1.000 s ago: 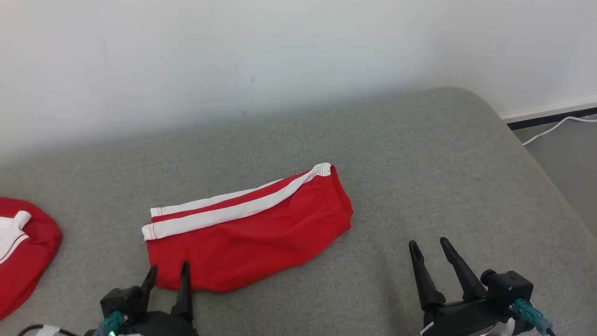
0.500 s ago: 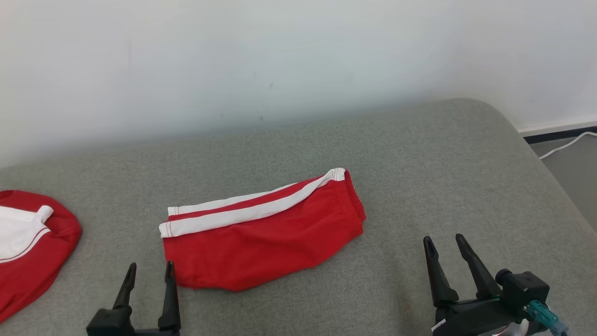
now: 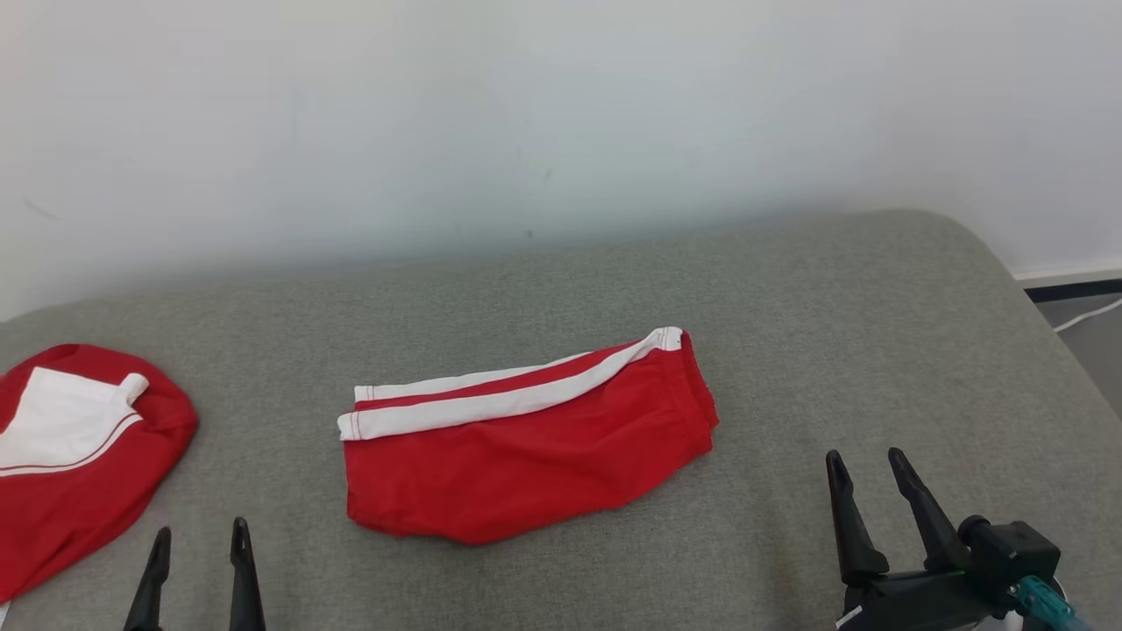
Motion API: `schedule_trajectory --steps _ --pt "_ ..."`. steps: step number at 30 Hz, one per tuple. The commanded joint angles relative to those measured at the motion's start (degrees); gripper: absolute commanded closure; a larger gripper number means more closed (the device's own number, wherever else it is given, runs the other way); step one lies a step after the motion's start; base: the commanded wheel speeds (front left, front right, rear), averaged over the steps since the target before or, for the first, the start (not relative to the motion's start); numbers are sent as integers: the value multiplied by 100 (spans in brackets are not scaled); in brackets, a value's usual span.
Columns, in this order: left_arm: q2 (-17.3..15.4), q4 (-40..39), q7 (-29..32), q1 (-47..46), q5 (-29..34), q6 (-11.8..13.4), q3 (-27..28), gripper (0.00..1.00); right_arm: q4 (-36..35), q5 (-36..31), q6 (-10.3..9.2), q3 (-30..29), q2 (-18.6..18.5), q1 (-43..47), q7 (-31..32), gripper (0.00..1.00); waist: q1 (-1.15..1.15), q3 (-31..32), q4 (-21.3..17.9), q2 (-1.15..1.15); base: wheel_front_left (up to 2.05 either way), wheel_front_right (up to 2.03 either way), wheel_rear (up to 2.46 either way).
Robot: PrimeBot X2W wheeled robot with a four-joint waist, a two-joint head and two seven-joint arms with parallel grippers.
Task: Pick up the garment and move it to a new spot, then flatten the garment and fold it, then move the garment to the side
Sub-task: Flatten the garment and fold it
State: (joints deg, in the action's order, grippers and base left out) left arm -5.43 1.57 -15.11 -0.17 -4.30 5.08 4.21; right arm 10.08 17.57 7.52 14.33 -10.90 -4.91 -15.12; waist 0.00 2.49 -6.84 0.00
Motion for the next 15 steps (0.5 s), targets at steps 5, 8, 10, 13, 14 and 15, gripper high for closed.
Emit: schedule_trajectory --steps 5,8,10,13,14,15 --pt "60 -199 -6 229 -140 -64 50 0 -58 -53 -6 -96 10 139 2 0 0 70 165 0 0 0 0" --pt "92 -277 -6 226 -118 -70 -2 0 -116 -63 -6 -124 0 187 51 0 0 95 256 0 0 0 0" --pt "101 -301 -6 189 -109 -75 -16 0 -178 -66 -6 -117 4 193 81 0 0 102 296 0 0 0 0" --pt "102 -302 -6 100 -93 -80 -41 0 -216 -53 -6 -92 -7 205 88 0 0 109 355 0 0 0 0" --pt "105 -298 -6 71 -96 -75 -43 0 -217 -55 -6 -79 -12 213 84 0 0 111 374 0 0 0 0" --pt "102 -271 -6 44 -116 -75 -32 0 -224 -73 -6 -67 -15 213 76 0 0 112 394 0 0 0 0"
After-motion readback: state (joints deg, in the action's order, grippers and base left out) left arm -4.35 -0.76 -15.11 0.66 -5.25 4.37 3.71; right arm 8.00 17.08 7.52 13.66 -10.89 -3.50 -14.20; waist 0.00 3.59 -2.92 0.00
